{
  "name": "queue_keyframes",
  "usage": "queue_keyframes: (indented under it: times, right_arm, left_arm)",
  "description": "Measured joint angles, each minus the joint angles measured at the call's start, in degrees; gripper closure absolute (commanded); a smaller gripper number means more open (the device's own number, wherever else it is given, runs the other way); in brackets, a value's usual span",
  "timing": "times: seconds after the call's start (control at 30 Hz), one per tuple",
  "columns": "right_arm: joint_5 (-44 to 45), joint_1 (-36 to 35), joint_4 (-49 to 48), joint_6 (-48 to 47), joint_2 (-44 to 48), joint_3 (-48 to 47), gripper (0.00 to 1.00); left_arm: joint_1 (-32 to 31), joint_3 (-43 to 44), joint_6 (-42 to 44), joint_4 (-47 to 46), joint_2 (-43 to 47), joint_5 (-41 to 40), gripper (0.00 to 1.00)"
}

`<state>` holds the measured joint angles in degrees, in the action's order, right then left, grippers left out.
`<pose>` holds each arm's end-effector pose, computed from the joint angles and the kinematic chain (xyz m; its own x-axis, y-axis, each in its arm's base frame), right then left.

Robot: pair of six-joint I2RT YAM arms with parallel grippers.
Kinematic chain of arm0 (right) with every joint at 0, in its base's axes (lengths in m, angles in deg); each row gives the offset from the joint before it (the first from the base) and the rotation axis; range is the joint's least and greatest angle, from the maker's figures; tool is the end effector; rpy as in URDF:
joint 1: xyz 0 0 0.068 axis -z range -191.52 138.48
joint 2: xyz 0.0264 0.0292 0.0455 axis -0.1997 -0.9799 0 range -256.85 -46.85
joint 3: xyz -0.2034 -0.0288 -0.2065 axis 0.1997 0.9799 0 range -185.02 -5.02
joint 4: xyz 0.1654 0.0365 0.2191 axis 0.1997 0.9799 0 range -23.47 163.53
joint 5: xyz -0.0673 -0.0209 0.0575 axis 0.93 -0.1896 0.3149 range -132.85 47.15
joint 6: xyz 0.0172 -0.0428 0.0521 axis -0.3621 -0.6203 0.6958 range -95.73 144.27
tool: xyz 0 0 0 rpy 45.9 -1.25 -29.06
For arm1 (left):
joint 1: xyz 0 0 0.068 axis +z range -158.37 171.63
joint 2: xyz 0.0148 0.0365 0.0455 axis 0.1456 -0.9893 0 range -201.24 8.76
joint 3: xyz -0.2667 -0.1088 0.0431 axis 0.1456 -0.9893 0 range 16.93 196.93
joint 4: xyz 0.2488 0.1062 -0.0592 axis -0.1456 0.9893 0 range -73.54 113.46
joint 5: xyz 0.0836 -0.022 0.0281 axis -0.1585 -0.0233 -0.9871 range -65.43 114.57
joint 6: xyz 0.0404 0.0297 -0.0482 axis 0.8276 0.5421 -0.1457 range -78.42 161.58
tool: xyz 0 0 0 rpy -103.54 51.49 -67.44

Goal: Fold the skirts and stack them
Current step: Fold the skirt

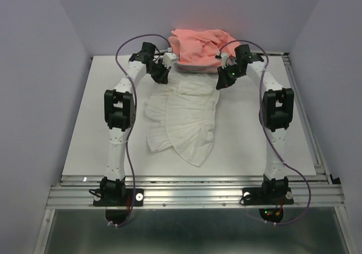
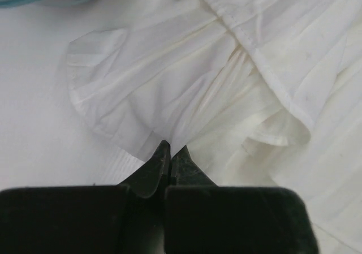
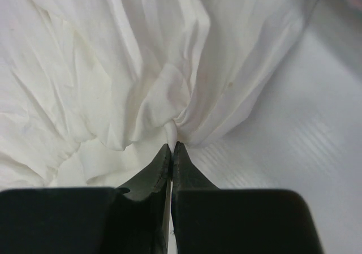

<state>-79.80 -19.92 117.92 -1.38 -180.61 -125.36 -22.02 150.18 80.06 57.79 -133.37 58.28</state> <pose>0.5241 0.1117 0.2077 -0.6470 -0.4452 -0.6190 -0.7208 0.6218 0.3061 0.5644 -0.1693 0.2132 -0.2476 0.5927 -0.7664 0.8884 0.4546 0.0645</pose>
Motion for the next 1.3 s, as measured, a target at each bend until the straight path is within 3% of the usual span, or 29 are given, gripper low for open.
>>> queue_keyframes:
  times: [0.1, 0.2, 0.4, 0.5, 0.73, 0.97, 1.03, 1.07, 1.17, 1.23, 1.27, 1.3]
  right_arm:
    - [-0.46, 0.09, -2.19, -0.09, 0.66, -1.22, 0.99]
    - [-1.2, 0.11, -4.15, -1.18, 3.34, 1.7, 0.99]
    - [-4.11, -0.61, -6.08, -4.81, 15.41, 15.67, 0.99]
    - [-4.39, -2.67, -8.98, -6.19, 21.86, 23.78, 0.99]
    - [-1.9, -10.1, -16.35, -7.37, 29.57, 39.8, 0.99]
    - [-0.48, -14.49, -18.95, -7.63, 32.81, 46.38, 0.95]
    - [-0.37, -14.91, -19.54, -7.8, 33.35, 48.22, 0.87]
    - [-0.26, -14.99, -19.45, -7.87, 33.38, 48.94, 0.82]
    - [0.24, -15.04, -18.71, -8.11, 33.38, 49.53, 0.8]
    - [0.33, -15.04, -18.14, -8.46, 33.66, 49.53, 0.63]
    - [0.28, -15.04, -17.64, -8.68, 34.05, 49.53, 0.61]
    - [0.26, -15.04, -16.81, -9.09, 34.86, 49.57, 0.51]
  left_arm:
    - [0.98, -7.41, 0.04, -1.81, 6.16, -0.52, 1.0]
    - [0.85, -21.29, 0.39, -4.87, 17.22, -0.57, 1.0]
    - [-0.57, -44.04, 2.23, -13.64, 39.23, -1.57, 1.0]
    - [-0.57, -50.66, 3.41, -17.57, 45.51, -2.51, 1.0]
    - [-0.11, -68.0, 7.63, -23.56, 52.89, -5.75, 1.0]
    - [-0.26, -81.02, 12.22, -25.03, 57.94, -6.12, 1.0]
    - [-0.66, -82.84, 13.42, -25.66, 59.17, -6.19, 0.79]
    - [-0.85, -83.8, 14.01, -26.12, 59.87, -6.25, 0.6]
    - [-1.4, -86.07, 15.26, -26.49, 62.23, -6.78, 0.54]
    - [-1.66, -86.75, 15.74, -25.97, 64.39, -6.78, 0.54]
    - [-1.68, -86.79, 16.48, -25.35, 66.2, -6.6, 0.53]
    - [-1.68, -86.79, 17.09, -24.81, 67.67, -6.32, 0.47]
